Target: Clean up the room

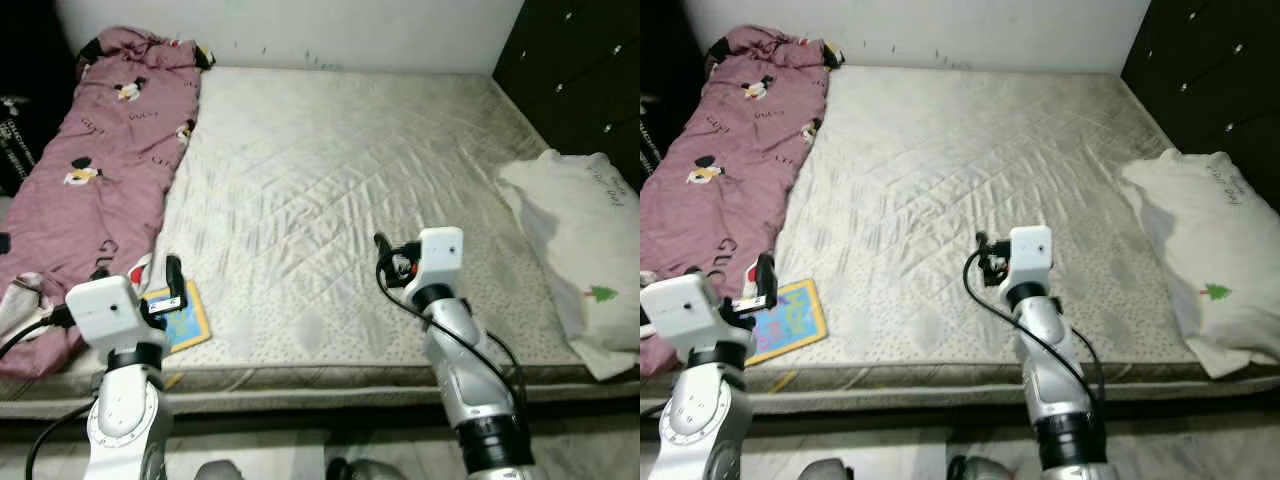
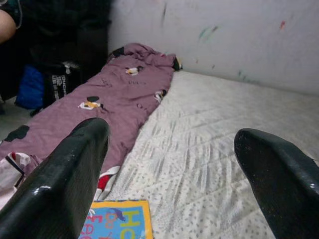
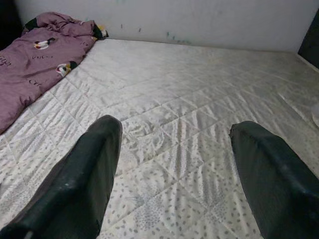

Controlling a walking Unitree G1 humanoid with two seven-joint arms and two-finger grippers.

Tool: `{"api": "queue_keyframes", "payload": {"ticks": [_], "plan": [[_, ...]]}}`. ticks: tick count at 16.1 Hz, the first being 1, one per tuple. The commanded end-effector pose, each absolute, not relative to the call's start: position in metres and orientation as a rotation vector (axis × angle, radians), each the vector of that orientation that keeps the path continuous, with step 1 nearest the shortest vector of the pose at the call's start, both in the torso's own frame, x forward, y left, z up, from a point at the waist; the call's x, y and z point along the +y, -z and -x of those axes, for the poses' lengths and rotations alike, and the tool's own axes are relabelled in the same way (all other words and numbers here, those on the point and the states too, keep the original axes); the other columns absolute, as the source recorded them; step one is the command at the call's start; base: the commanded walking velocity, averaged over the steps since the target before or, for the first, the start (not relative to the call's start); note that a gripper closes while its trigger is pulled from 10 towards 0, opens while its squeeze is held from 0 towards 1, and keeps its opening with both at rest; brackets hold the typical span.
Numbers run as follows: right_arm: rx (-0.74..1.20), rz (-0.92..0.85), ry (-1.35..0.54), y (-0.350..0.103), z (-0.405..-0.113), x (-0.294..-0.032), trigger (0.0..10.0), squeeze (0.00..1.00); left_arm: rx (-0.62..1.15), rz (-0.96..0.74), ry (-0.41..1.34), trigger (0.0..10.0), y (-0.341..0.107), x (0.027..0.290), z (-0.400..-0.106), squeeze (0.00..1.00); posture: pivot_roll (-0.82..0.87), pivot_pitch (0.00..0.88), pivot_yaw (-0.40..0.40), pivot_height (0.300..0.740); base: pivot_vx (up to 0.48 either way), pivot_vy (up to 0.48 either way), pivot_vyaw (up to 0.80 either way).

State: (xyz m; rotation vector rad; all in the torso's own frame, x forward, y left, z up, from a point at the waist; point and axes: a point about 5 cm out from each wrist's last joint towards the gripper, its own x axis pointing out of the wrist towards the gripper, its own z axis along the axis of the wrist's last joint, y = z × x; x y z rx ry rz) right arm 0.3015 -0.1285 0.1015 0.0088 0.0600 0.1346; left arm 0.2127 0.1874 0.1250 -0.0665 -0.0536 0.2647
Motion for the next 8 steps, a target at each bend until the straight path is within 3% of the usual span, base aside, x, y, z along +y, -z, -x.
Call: {"api": "queue_keyframes", "payload": {"ticks": [1,6,8], "plan": [[0.055,-0.006,-0.118,-0.1057,-0.3029,-0.1319,10.0,0.00,-0.053,0.076,-0.242,10.0,-0.1273,0.1848,-0.2158,0.00,0.11,0.082,-0.043,0.740,0.000,0.390,-0.80],[0.059,-0.007,-0.118,-0.1076,-0.3003,-0.1319,10.0,0.00,-0.052,0.076,-0.210,10.0,-0.1295,0.1808,-0.2158,0.00,0.12,0.091,-0.044,0.740,0.000,0.480,-0.80],[0.050,-0.008,-0.130,-0.1091,-0.3005,-0.1298,10.0,0.00,-0.053,0.078,-0.206,10.0,-0.1297,0.1805,-0.2159,0.00,0.12,0.091,-0.044,0.740,0.000,0.120,0.00]]}}
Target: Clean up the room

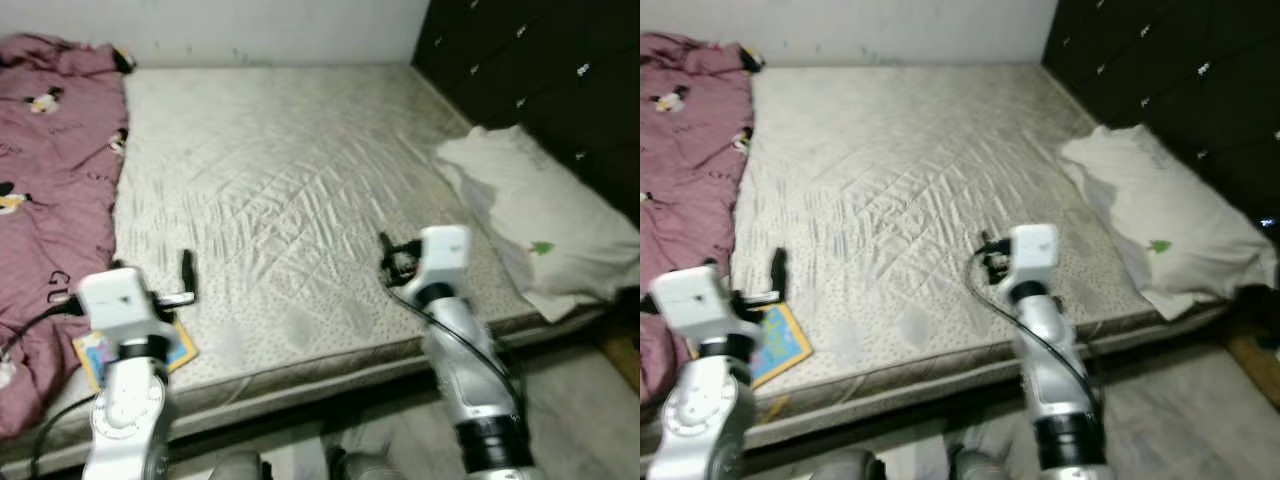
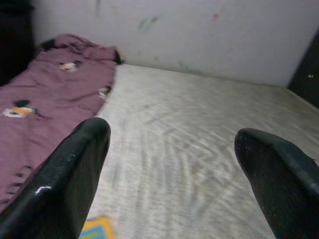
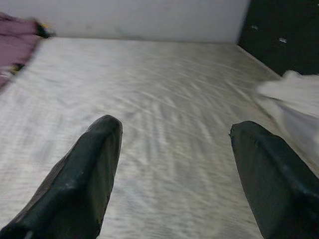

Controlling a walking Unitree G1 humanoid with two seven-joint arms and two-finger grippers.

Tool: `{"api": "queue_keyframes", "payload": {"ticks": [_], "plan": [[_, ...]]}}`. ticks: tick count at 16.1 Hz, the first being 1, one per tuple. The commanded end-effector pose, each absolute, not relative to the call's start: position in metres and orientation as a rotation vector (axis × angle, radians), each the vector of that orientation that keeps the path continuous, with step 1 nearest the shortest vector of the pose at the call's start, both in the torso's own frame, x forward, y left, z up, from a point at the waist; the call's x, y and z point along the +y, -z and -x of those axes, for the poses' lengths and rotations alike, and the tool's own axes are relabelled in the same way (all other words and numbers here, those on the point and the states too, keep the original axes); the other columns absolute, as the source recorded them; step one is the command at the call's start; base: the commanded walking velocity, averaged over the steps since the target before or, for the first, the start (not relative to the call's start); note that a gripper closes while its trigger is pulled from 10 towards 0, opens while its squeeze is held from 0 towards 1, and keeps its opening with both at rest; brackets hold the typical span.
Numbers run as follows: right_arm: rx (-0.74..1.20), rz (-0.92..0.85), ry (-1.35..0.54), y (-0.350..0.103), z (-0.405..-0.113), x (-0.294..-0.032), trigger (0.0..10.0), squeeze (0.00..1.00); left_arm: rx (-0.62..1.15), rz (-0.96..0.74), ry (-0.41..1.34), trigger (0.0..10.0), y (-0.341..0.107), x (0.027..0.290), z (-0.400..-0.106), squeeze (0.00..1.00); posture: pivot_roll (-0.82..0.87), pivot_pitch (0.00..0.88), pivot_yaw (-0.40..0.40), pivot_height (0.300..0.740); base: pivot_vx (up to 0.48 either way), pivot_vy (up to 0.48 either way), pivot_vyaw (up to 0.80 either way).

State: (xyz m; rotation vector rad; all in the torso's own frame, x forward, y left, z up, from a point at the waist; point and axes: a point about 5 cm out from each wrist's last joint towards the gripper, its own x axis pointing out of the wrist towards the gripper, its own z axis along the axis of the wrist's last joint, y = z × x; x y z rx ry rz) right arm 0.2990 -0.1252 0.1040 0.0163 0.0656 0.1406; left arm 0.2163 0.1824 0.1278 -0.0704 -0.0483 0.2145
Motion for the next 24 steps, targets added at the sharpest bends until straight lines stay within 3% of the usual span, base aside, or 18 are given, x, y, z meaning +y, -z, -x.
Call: {"api": "queue_keyframes", "payload": {"ticks": [1,3,12,20,24], "plan": [[0.049,-0.006,-0.135,-0.110,-0.301,-0.129,10.0,0.00,-0.053,0.078,-0.205,10.0,-0.130,0.180,-0.217,0.00,0.11,0.099,-0.046,0.740,0.000,0.000,0.00],[0.048,-0.004,-0.137,-0.111,-0.302,-0.128,10.0,0.00,-0.050,0.077,-0.201,10.0,-0.130,0.180,-0.218,0.00,0.11,0.104,-0.045,0.740,0.000,0.000,0.00],[0.048,-0.005,-0.150,-0.111,-0.304,-0.126,10.0,0.00,-0.051,0.097,-0.213,10.0,-0.131,0.181,-0.219,0.00,0.11,0.106,-0.045,0.740,0.000,0.472,0.00],[0.016,0.008,-0.202,-0.116,-0.306,-0.121,10.0,0.00,-0.068,0.085,-0.203,10.0,-0.134,0.180,-0.224,0.00,0.11,0.088,-0.040,0.740,0.000,0.000,0.00],[0.016,0.003,-0.212,-0.116,-0.307,-0.118,10.0,0.00,-0.066,0.104,-0.226,10.0,-0.133,0.184,-0.225,0.00,0.12,0.081,-0.042,0.740,0.000,0.000,0.80]]}}
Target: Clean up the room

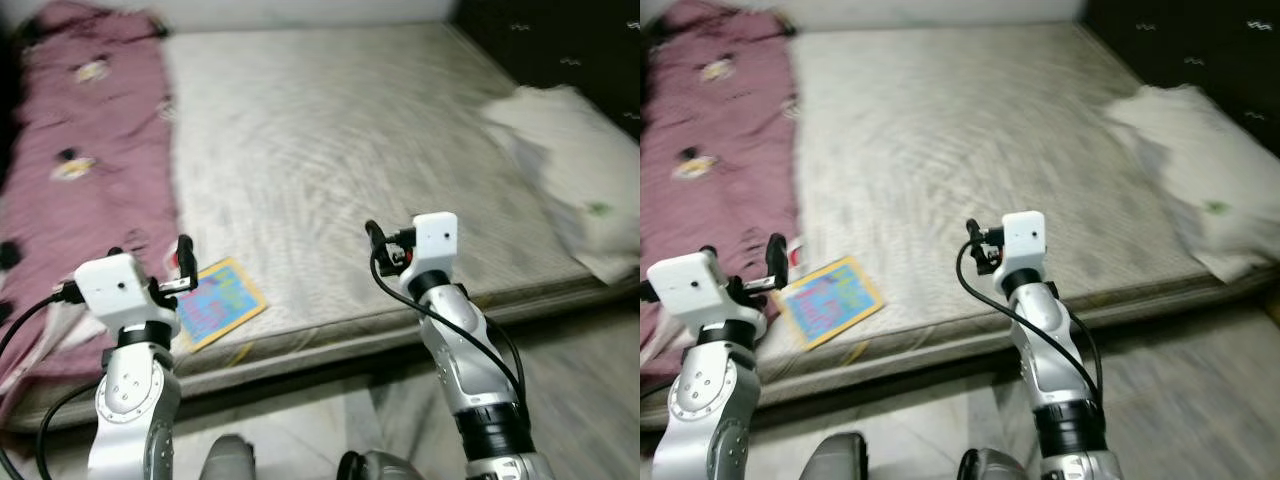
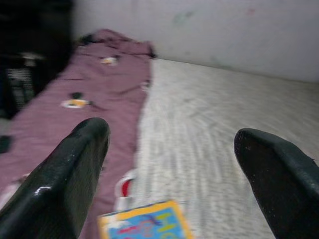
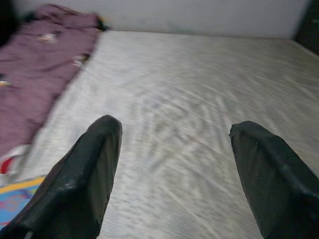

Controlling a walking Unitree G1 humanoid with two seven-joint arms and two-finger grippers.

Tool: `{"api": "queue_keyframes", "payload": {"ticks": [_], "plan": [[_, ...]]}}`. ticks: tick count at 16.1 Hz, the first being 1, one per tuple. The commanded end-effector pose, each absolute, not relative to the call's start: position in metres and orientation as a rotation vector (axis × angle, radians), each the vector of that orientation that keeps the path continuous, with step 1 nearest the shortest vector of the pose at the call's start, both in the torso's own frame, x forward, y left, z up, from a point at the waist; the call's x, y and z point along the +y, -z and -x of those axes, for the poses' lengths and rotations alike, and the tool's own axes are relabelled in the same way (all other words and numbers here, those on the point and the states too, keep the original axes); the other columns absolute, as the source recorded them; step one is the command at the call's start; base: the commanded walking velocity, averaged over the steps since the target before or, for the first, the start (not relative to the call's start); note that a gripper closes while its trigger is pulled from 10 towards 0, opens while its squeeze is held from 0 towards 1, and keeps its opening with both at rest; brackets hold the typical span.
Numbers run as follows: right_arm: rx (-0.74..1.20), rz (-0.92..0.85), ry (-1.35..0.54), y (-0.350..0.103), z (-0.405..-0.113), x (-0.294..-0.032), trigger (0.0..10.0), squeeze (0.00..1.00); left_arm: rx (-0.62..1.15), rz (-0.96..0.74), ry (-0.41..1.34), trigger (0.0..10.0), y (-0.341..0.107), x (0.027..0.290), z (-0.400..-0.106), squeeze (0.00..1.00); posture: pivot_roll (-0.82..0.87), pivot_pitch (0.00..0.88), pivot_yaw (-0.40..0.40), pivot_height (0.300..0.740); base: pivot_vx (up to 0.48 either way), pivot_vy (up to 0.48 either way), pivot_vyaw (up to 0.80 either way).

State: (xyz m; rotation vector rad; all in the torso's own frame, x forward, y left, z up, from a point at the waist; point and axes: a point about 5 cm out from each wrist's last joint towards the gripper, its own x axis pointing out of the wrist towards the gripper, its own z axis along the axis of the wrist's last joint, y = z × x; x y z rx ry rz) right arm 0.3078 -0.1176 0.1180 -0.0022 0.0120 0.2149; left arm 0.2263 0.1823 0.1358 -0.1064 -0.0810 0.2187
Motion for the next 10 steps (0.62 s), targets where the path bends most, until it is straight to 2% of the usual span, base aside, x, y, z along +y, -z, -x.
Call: {"api": "queue_keyframes", "payload": {"ticks": [1,10], "plan": [[0.016,-0.001,-0.206,-0.1160,-0.3087,-0.1186,10.0,0.00,-0.065,0.105,-0.218,10.0,-0.1330,0.1835,-0.2261,0.00,0.12,0.081,-0.042,0.740,0.000,0.000,0.41],[0.022,-0.002,-0.192,-0.1147,-0.3082,-0.1212,10.0,0.00,-0.074,0.110,-0.194,10.0,-0.1346,0.1801,-0.2268,0.00,0.11,0.093,-0.040,0.740,0.000,0.472,0.00]]}}
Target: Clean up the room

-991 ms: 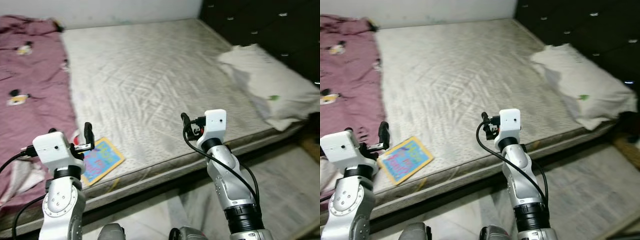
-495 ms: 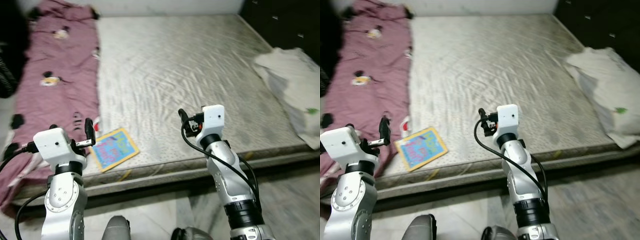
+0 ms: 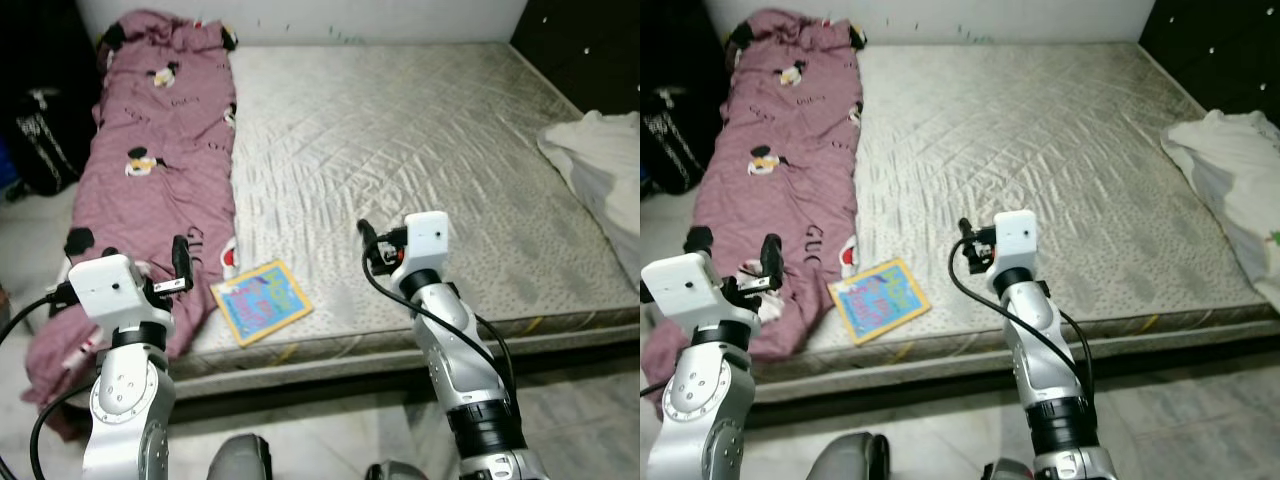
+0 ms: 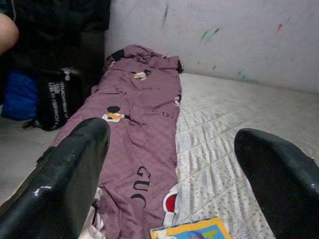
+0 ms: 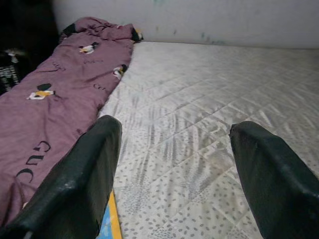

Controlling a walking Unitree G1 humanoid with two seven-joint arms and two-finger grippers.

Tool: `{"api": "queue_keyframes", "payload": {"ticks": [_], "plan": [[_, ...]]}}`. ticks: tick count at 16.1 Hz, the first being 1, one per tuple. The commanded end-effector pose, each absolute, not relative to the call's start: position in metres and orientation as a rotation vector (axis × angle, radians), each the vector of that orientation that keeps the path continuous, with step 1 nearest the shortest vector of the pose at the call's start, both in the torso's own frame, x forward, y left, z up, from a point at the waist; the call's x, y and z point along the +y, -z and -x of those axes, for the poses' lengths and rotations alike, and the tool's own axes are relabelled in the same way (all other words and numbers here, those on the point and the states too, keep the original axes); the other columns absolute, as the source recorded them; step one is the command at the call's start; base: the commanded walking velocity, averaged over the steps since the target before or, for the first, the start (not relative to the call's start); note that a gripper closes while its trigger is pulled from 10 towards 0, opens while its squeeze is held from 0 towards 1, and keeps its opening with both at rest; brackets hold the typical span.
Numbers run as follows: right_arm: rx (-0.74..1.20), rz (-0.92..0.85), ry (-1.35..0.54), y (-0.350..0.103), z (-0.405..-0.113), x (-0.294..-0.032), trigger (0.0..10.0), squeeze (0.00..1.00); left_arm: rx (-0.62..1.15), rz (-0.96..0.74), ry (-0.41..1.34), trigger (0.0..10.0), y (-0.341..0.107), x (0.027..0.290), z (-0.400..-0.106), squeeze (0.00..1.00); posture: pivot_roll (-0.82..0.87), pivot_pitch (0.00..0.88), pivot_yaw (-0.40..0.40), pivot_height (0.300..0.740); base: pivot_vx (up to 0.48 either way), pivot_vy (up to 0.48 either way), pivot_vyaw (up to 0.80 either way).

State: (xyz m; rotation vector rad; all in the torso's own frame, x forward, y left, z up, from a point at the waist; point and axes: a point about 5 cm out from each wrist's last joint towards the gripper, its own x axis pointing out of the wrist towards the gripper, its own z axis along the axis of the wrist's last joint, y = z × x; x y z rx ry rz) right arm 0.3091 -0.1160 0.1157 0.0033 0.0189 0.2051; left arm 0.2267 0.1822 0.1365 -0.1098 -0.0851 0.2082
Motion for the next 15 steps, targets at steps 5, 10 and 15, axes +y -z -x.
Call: {"api": "queue_keyframes", "payload": {"ticks": [5,10,15], "plan": [[0.000,0.004,-0.204,-0.120,-0.312,-0.117,10.0,0.00,-0.112,0.077,-0.185,10.0,-0.143,0.178,-0.233,0.00,0.12,0.107,-0.035,0.740,0.000,0.380,0.00],[-0.026,0.033,-0.225,-0.127,-0.311,-0.116,10.0,0.00,-0.150,0.075,-0.190,10.0,-0.158,0.177,-0.238,0.00,0.13,0.173,-0.039,0.740,0.000,0.000,0.00],[-0.029,0.036,-0.226,-0.129,-0.315,-0.113,10.0,0.00,-0.124,0.085,-0.189,10.0,-0.151,0.173,-0.235,0.00,0.13,0.159,-0.037,0.740,0.000,0.000,0.00]]}}
